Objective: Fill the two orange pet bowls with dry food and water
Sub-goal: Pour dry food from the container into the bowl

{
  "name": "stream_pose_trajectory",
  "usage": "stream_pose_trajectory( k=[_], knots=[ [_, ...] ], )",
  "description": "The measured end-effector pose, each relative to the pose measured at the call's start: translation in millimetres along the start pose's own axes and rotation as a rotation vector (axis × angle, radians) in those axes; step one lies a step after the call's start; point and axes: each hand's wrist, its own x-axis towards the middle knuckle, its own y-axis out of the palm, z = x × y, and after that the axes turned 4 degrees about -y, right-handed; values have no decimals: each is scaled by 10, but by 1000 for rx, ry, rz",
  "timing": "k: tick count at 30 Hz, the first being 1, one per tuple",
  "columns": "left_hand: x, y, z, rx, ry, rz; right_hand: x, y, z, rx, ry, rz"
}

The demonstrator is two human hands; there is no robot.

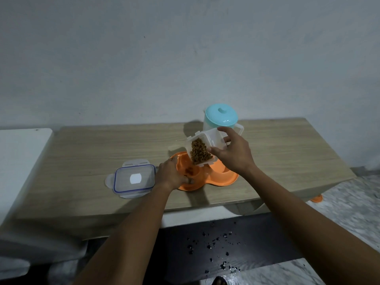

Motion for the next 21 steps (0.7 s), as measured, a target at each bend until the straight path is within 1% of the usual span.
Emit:
stream_pose_trajectory(
  k=[21],
  knots=[
    [9,14,8,-17,-12,15,67,-32,41,1,-25,15]
  ],
)
